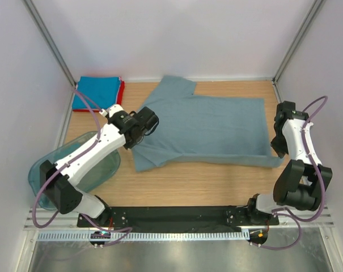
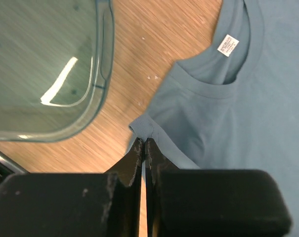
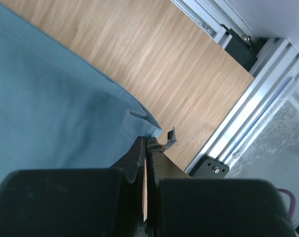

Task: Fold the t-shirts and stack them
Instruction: Fold the tshirt

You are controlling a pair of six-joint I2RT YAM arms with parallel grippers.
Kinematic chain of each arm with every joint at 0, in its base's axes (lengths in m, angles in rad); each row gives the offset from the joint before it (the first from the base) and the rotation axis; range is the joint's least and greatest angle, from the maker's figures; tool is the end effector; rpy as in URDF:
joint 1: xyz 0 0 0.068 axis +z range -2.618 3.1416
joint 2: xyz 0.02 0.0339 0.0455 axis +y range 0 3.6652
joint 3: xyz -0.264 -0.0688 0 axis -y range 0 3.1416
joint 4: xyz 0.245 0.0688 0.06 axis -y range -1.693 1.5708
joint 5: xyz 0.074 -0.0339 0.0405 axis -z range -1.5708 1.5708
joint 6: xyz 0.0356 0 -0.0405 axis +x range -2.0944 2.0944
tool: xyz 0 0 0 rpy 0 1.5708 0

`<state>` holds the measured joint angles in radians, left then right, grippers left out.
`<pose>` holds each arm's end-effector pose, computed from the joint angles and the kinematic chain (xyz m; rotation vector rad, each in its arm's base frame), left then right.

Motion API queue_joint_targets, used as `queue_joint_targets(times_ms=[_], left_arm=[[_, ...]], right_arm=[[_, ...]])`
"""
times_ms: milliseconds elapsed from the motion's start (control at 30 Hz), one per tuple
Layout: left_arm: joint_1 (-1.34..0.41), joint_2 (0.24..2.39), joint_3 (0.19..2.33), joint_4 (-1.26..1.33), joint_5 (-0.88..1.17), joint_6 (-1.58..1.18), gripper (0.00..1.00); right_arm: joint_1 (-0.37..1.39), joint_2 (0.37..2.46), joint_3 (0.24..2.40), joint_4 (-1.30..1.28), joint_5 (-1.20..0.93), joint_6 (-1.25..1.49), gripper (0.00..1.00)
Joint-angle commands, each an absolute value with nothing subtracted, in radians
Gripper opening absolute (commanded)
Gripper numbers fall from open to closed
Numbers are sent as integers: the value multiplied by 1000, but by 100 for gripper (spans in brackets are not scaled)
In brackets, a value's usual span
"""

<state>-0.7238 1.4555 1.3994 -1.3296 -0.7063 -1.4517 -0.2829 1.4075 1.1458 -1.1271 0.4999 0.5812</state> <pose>0.2073 -0.1524 0.3226 -0.9410 2.2372 0.2159 0.2337 -0.0857 0.2651 1.2377 2.5277 -0.6722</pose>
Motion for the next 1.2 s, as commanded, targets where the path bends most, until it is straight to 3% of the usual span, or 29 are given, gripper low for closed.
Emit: queue_joint_targets(times_ms=[0,267,500,1167], left_arm=[[-666,1506,1471,-1287,-750,-1219,0],[-598,1655,1569,-1046,-664,-942,0],[-578,1859,1768,-1034,-653,-740,0],[-517,2097,1943,-953,-554,-564,0]], right_arm=[[-279,1474,1222,-1094,502,511,1],[-276,1607,1284,-1043,436,436,1],[-227,1712,1347,-1019,443,390,1],[-207,1899,1431,-976,475,391,1]])
